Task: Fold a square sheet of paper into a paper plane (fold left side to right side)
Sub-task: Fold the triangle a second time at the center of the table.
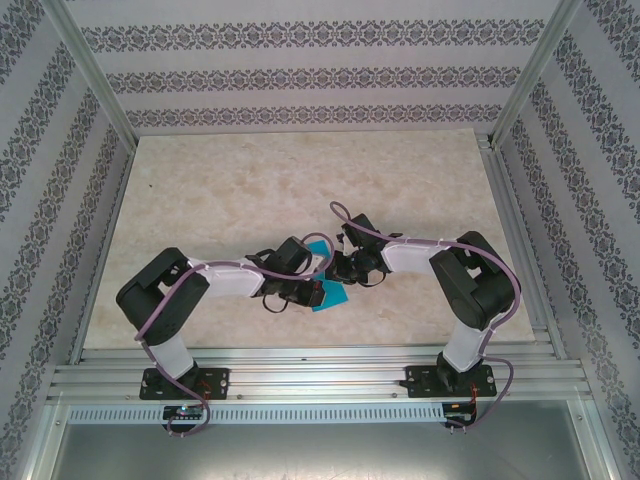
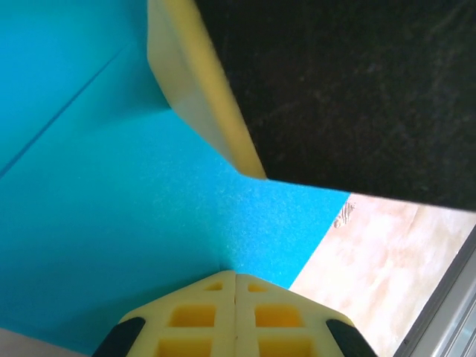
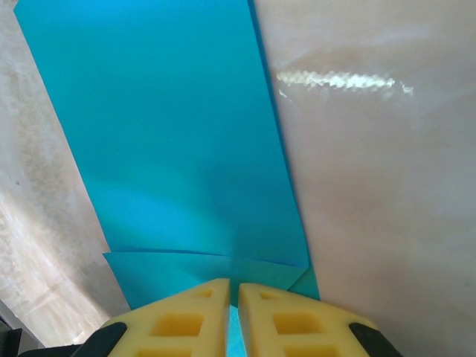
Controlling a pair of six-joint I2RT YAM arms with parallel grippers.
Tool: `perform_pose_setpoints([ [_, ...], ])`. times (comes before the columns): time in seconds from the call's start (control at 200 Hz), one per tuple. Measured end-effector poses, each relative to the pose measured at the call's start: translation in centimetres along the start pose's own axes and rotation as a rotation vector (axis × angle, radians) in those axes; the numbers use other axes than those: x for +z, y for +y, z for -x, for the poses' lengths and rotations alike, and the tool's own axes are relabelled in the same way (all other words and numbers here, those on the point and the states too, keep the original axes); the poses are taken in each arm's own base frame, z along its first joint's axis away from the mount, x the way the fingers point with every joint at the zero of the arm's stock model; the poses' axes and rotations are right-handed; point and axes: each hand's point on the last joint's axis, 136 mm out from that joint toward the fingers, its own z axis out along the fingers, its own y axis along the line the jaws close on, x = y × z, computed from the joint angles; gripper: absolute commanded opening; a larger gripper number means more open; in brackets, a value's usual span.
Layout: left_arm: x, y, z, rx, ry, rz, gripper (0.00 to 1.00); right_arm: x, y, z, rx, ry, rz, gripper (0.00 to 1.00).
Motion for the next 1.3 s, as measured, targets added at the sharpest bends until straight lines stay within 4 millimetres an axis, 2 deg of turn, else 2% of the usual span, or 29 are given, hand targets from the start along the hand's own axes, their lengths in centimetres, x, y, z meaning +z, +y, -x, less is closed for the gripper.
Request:
perform_pose_setpoints([
  [0.27,-0.4,0.0,-0.8,0.04,-0.012,-0.007,0.02,0.1,0.1,0.0,0.002,0.009,0.004,0.15],
  [0.709,-1.2,-0.3,-3.7,0.08,0.061,0.009,0.02,0.2,0.1,0.0,0.003,0.014,0.003,0.15],
  [0.844,-1.9,-0.2,-5.2,0.066,0.099,0.015,0.01,0.1,0.3,0.0,-0.002,0.011,0.007,0.16],
  [0.944,-3.2,0.0,-5.9,0.029,0.116,0.016,0.03,-0.3,0.3,0.4,-0.02,-0.009,-0.002,0.19],
  [0.999,-4.5,-0.1,-5.0,0.001,0.078,0.002,0.04,-0.7,0.1,0.7,-0.025,-0.03,-0.02,0.21],
  [1.049,-5.9,0.0,-3.6,-0.023,0.024,-0.014,0.09,-1.2,-0.1,1.0,-0.028,-0.048,-0.037,0.24],
  [1.154,-8.7,0.9,-0.7,-0.095,-0.097,-0.036,0.26,-3.1,0.0,1.8,-0.04,-0.098,-0.053,0.28],
  [1.214,-9.5,1.5,0.5,-0.136,-0.143,-0.048,0.33,-4.3,0.4,2.3,-0.051,-0.134,-0.05,0.3],
  [1.299,-9.6,1.9,1.6,-0.181,-0.173,-0.072,0.37,-6.1,0.7,3.2,-0.061,-0.185,-0.044,0.32],
])
